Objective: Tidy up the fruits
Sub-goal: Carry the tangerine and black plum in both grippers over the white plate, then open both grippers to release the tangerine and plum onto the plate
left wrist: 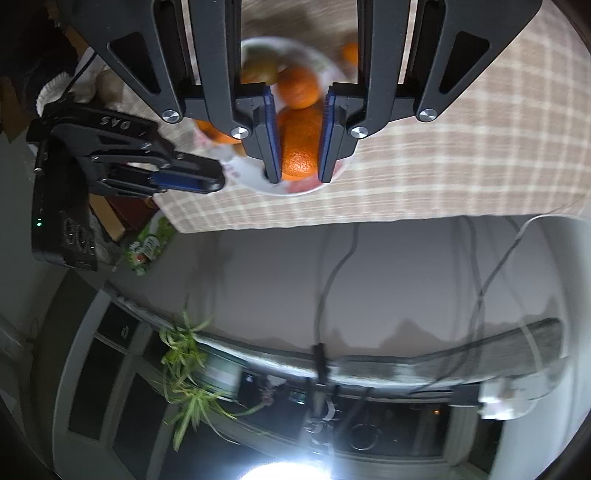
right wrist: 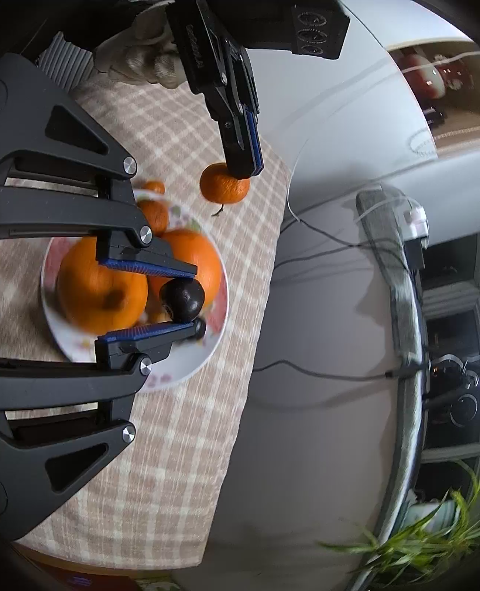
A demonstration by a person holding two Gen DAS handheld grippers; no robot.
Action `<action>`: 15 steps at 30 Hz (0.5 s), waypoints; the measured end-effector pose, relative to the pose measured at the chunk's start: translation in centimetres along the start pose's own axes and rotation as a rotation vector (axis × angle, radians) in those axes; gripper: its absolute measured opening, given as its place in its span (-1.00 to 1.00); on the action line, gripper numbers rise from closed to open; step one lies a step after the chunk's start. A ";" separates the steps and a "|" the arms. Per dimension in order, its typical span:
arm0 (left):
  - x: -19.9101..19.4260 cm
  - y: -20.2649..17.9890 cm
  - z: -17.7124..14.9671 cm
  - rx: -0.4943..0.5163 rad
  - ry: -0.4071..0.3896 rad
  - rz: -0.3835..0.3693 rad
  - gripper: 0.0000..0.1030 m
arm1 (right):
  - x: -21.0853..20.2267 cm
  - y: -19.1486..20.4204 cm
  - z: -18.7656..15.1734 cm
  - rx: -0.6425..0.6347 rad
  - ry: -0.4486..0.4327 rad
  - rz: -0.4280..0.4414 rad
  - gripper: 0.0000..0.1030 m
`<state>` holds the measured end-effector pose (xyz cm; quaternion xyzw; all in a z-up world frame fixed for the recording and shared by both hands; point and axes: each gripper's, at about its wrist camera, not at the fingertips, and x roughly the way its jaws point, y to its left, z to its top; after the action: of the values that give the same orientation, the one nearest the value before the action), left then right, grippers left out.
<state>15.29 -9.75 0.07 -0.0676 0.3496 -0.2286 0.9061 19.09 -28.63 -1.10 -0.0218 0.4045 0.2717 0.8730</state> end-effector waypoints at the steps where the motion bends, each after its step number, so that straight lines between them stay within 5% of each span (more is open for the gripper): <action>1: 0.2 -0.4 0.1 0.005 0.003 -0.007 -0.93 | 0.0 -0.5 0.0 0.006 0.002 -0.003 -0.51; 15: 3.3 -3.7 0.8 0.072 0.041 -0.028 -0.93 | 2.0 -3.2 -0.9 0.049 0.047 0.033 -0.51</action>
<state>16.64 -14.64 -0.27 -0.0351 0.3585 -0.2548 0.8974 21.08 -30.67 -3.79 0.0000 0.4316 0.2757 0.8589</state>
